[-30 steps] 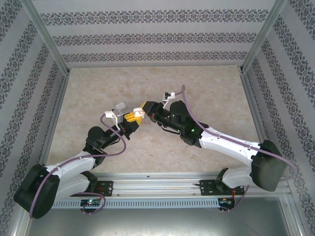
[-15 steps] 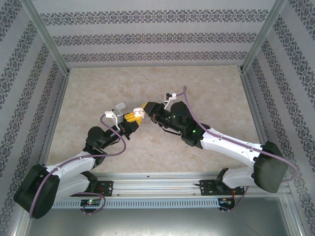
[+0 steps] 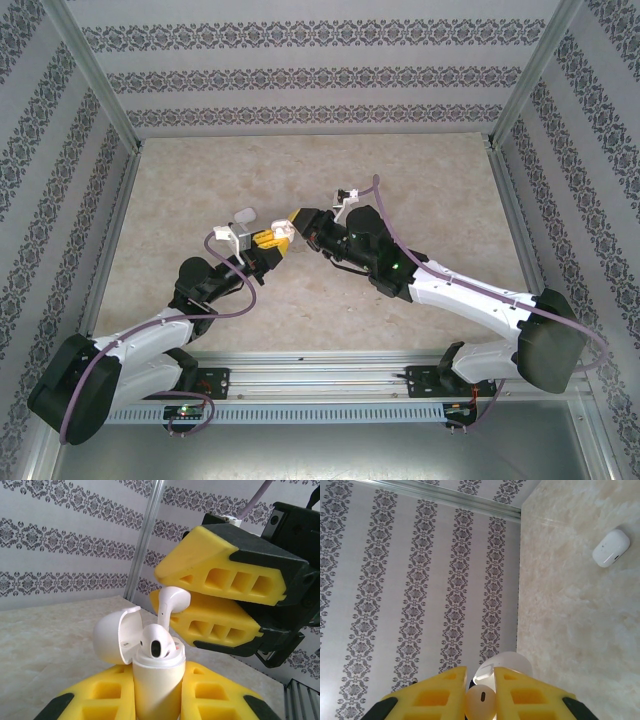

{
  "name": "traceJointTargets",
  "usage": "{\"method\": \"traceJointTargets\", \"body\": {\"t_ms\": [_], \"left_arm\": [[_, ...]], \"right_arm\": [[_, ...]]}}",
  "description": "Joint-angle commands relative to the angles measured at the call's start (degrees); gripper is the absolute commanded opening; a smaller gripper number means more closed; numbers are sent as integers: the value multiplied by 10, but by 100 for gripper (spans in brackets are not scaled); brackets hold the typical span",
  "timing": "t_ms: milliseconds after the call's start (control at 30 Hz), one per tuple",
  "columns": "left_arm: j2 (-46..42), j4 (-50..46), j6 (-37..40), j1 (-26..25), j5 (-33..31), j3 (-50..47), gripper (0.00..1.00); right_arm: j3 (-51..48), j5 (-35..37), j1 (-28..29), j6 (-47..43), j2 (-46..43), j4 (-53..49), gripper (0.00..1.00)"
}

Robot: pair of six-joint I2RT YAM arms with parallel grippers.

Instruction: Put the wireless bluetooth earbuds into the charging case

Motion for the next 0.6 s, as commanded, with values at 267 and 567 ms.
{"method": "traceJointTargets", "body": {"t_ms": [267,567], "left_arm": [[-10,51,7,5,1,9,0],[-5,51,8,5,3,9,0]], "right_arm": [[16,-13,4,6,1,-15,18],[24,-22,5,13,10,-4,18]]}}
